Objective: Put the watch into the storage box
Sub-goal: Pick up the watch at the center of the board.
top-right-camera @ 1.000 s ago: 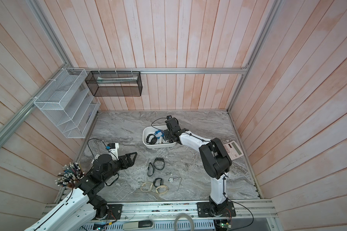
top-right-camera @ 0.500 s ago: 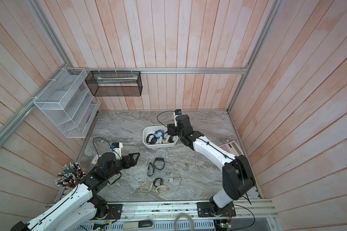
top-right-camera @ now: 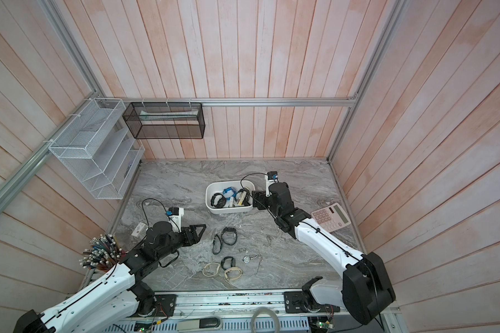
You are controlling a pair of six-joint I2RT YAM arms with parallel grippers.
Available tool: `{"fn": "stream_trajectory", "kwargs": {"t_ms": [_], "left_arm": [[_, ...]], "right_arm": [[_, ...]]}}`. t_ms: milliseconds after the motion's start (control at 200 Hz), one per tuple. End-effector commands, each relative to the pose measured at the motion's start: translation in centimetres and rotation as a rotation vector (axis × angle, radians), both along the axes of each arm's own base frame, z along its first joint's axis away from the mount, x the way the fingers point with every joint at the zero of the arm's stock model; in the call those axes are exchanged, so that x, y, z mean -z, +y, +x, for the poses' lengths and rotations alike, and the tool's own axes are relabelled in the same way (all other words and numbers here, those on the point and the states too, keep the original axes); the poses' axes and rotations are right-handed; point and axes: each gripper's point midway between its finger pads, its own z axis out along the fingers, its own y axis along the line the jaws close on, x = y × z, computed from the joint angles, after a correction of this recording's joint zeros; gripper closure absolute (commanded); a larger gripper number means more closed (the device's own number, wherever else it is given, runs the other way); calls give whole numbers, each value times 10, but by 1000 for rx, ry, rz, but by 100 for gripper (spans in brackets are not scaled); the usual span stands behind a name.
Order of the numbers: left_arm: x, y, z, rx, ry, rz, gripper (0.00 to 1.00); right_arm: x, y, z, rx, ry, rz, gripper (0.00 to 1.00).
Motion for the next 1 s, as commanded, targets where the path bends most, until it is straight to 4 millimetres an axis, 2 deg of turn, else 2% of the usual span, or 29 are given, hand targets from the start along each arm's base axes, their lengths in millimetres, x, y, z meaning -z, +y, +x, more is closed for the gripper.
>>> {"fn": "stream_trajectory", "kwargs": {"t_ms": [0,255,275,365,575,775,995], "left_arm": [[18,-4,-14,-10,69,28,27],[52,-24,-54,-4,208,128,38],[55,-30,-62,24,216,138,38],[66,-36,-70,29,245,176,41],[79,-44,-64,19,282,279,45],[80,-56,-57,19,293,294,49],[90,-53,-57,-6,328,331,56]], "right_arm": [[-3,-3,7,41,-5,16,17],[7,-6,9,63,16,17,17],[8,-5,9,60,19,16,17],[11,-5,9,61,24,17,17],[12,-5,7,54,28,15,17],[15,-9,3,61,30,6,17],[19,-10,1,62,35,1,17]]}}
